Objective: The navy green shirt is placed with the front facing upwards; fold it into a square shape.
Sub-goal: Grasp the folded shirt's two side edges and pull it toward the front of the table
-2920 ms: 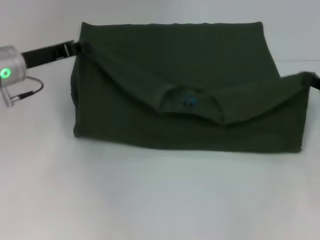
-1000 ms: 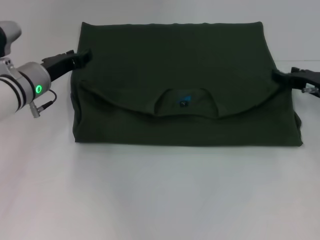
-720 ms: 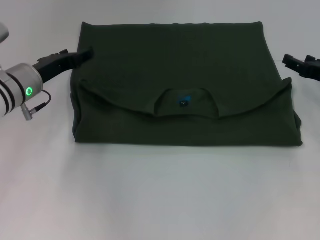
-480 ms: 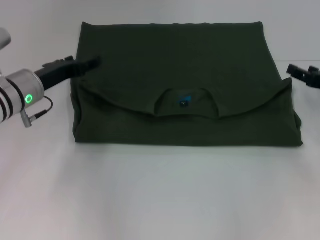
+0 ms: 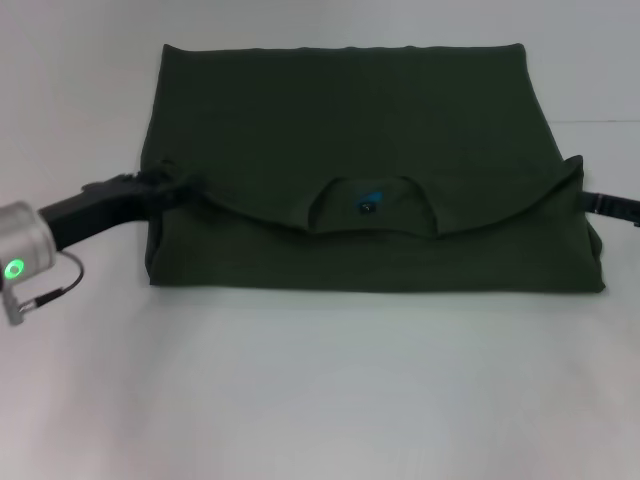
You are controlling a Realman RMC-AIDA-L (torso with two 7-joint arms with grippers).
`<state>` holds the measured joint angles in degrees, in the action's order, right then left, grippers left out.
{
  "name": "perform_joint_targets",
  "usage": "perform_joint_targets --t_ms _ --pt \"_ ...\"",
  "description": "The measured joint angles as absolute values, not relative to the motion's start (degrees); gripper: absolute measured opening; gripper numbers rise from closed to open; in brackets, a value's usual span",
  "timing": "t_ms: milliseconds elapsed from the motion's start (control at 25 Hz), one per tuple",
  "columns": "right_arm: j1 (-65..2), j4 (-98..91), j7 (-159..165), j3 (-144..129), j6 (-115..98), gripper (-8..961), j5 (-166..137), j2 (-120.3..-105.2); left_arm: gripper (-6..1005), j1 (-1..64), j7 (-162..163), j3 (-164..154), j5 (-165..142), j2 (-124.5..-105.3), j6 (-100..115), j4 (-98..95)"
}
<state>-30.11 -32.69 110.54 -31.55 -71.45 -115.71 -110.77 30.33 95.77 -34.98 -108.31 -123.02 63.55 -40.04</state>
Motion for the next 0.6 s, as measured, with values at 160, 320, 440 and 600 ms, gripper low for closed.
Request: perform_joint_targets --t_ms 160,320,440,600 --pt "-30.3 -32.7 113.4 -31.7 -75.4 745 -118.1 -109.89 889 27.5 95.2 -35.2 -110.0 -123.45 64.8 -41.9" --pt "-30.6 -32.4 113.9 -31.6 -75.4 743 -118.3 -110.28 890 25.5 94.6 -35.2 -114.4 -123.89 65.0 -43.3" --pt "-30.6 -32.4 113.9 -31.4 -74.1 741 -118.3 -110.86 889 24.9 93.8 -35.2 -117.3 -124.02 64.2 -43.0" --pt "-30.7 -32.3 114.0 -31.3 -72.5 740 -118.0 -111.17 889 25.1 93.6 -35.5 -119.6 -124.13 62.4 -42.8"
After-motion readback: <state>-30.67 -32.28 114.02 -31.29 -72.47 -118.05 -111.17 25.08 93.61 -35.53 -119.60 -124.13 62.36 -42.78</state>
